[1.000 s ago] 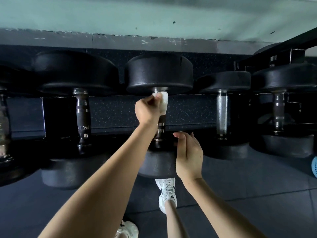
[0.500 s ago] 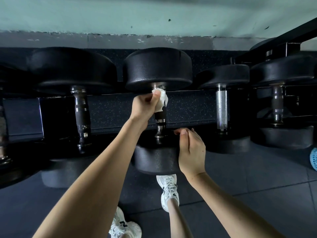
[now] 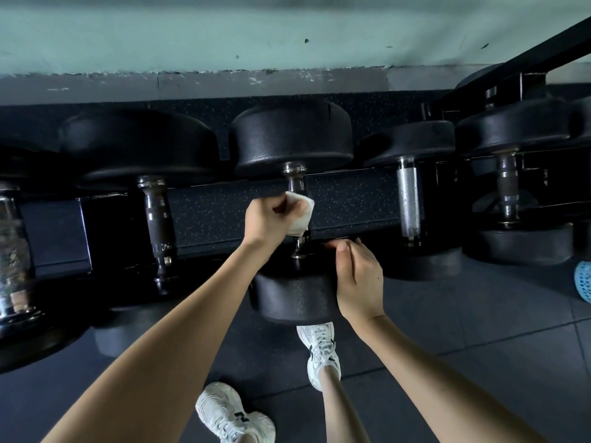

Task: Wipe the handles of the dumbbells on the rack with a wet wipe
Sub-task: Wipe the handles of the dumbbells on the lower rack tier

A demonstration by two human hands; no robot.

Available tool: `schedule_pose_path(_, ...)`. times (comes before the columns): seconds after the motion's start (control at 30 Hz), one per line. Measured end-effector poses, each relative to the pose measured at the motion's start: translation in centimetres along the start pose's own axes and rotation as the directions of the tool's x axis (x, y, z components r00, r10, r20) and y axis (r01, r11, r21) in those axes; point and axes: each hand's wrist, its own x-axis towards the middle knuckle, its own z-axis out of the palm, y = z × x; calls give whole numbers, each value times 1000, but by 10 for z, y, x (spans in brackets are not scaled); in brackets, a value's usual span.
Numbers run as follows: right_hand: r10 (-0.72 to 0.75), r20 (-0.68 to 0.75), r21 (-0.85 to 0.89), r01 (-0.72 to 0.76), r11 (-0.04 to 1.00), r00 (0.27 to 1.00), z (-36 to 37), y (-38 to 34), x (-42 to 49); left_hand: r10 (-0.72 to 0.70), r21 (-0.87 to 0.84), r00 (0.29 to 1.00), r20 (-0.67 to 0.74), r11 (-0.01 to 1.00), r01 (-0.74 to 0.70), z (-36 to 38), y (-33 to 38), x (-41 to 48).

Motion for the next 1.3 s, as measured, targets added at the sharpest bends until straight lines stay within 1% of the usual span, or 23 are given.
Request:
schedule_pose_path(0.03,13,8,5,-13,1000,1000,0,0,0,-7,-14,1000,-21,1000,7,0,5,5)
schedule_pose_path(0.1,41,18,23,-41,999,999,0,0,-1,-55,-116,995,-86,992,45,0,15,15)
schedule_pose_path(0.17,56,17,34,-57,998,998,0,-1,0,-93,-213,991,-100,974,70,1,20,22)
schedule_pose_path(0.23,58,24,24,-59,998,998,-1,-2,0,-91,-169,994,-64,982,79,2,18,22)
schedule_pose_path(0.37,30,24,-7,-30,1000,999,-2,-5,0,-41,-81,999,-9,996,40,-1,9,11)
schedule_pose_path(0.43,17,7,-12,-16,1000,1000,-1,-5,0,-36,31,999,36,999,35,-2,2,1)
schedule_pose_path(0.5,23,-14,-25,-23,999,1000,0,-5,-1,-64,129,994,90,990,52,-3,-3,-10)
schedule_pose_path(0.57,92,-33,-33,-93,995,995,0,-6,-2,-88,175,989,118,982,67,-5,-3,-13)
schedule_pose_path(0.6,154,-34,-23,-155,988,987,0,-6,-2,-109,156,987,117,984,91,-5,-1,-12)
schedule_pose_path(0.63,219,-28,1,-219,976,975,0,-6,-2,-153,77,982,111,986,145,-6,0,-11)
schedule_pose_path(0.67,267,-19,31,-267,963,963,0,-6,-2,-216,-49,970,112,974,223,-5,2,-10)
schedule_pose_path(0.7,291,-11,53,-290,956,957,0,-6,-2,-296,-190,948,119,930,314,-3,4,-9)
schedule_pose_path(0.73,300,-5,65,-299,952,954,0,-6,-1,-375,-309,919,125,865,395,-1,6,-6)
schedule_pose_path(0.77,304,-1,70,-303,951,953,0,-6,-1,-438,-390,891,118,805,447,2,8,-2)
schedule_pose_path(0.8,306,3,72,-305,950,952,0,-6,-2,-476,-455,873,106,757,468,4,10,2)
schedule_pose_path(0.83,308,11,71,-308,949,951,0,-6,-1,-489,-489,867,92,737,467,4,12,4)
schedule_pose_path(0.87,313,19,74,-313,947,950,0,-6,-1,-460,-484,884,88,755,442,5,12,6)
schedule_pose_path(0.93,318,25,90,-319,943,948,-1,-6,-2,-305,-333,945,118,884,327,1,11,1)
schedule_pose_path(0.97,312,24,94,-313,945,950,-1,-6,-2,-222,-243,962,157,936,255,-2,11,-2)
schedule_pose_path(1.03,309,40,82,-311,947,950,-1,-6,-1,-118,-130,960,254,979,155,-8,12,-3)
schedule_pose_path(1.1,304,45,73,-307,949,952,-1,-7,-2,-146,-31,952,269,987,160,-10,13,-1)
schedule_pose_path(1.2,282,22,44,-283,958,959,0,-8,0,-217,203,943,251,965,168,-6,4,-8)
schedule_pose_path(1.3,274,26,30,-275,961,961,-1,-10,1,-248,308,935,252,937,165,-3,3,-14)
